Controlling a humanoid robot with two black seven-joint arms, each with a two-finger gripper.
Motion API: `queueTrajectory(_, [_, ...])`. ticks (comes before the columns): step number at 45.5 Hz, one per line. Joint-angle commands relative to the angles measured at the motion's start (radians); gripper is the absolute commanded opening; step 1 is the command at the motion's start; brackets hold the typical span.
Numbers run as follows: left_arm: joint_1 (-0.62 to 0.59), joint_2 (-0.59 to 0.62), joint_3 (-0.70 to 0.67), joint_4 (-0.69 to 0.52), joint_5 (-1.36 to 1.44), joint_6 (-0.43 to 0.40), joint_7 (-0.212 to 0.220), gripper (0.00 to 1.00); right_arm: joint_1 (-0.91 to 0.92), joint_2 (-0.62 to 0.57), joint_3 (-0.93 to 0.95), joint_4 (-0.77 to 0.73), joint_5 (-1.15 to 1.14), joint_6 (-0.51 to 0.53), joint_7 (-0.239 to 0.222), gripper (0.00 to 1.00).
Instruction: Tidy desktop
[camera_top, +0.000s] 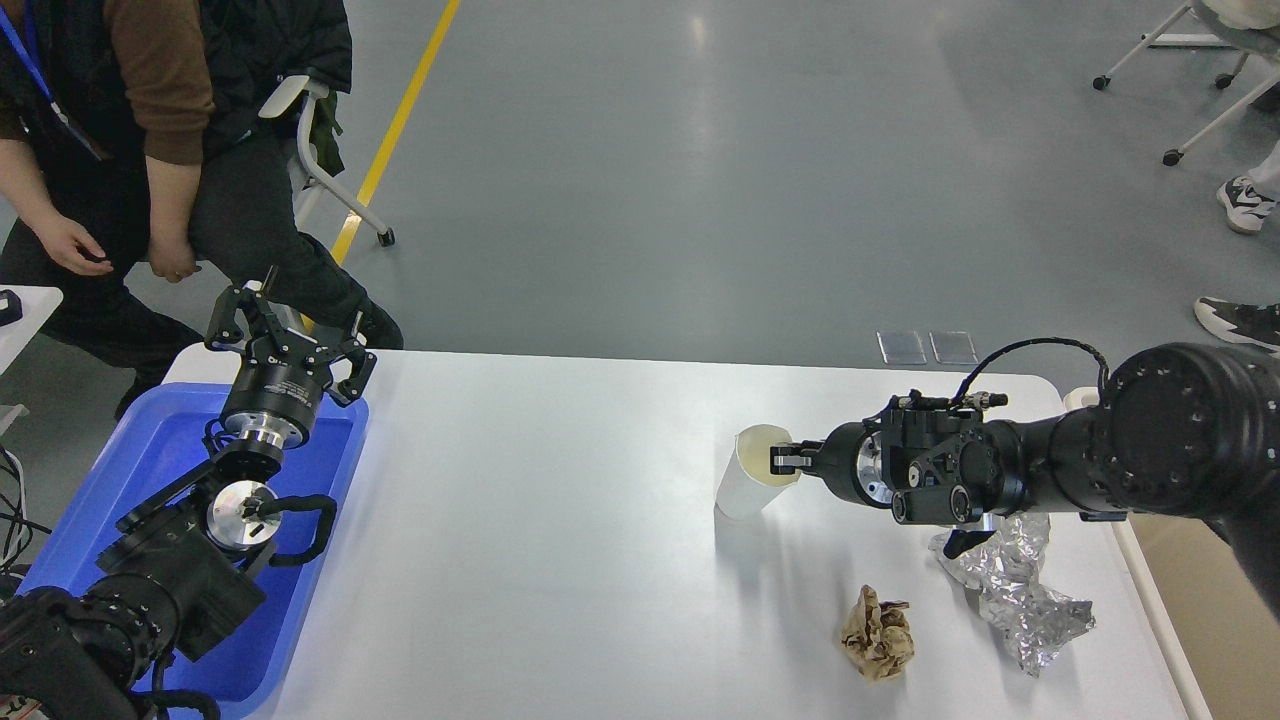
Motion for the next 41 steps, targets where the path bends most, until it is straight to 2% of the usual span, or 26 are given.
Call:
queueTrajectory(1, [0.0,0.0,0.0,0.0,0.0,0.0,0.0,1.0,0.007,0.0,0.042,0.001,0.004,-0.003,0.029,0.0])
queueTrajectory(6, [0.0,0.0,0.0,0.0,0.0,0.0,0.0,1.0,0.022,-0.005,0.116,0.009,0.012,-0.006,0.044,0.0])
queueTrajectory(13, [0.0,0.0,0.0,0.0,0.0,0.0,0.001,1.0,0.082,-0.097,0.259,0.043,0.012,-0.005,0.081,0.0])
queueTrajectory(27, [0.0,0.0,0.0,0.0,0.0,0.0,0.0,1.0,0.215,-0.273,0.397,0.075,0.013,0.035,0.089,0.0])
queueTrajectory(41, [0.0,0.0,0.0,0.0,0.0,0.0,0.0,1.0,0.22,-0.547,0.523,0.07,0.013,0.155,0.089,0.0])
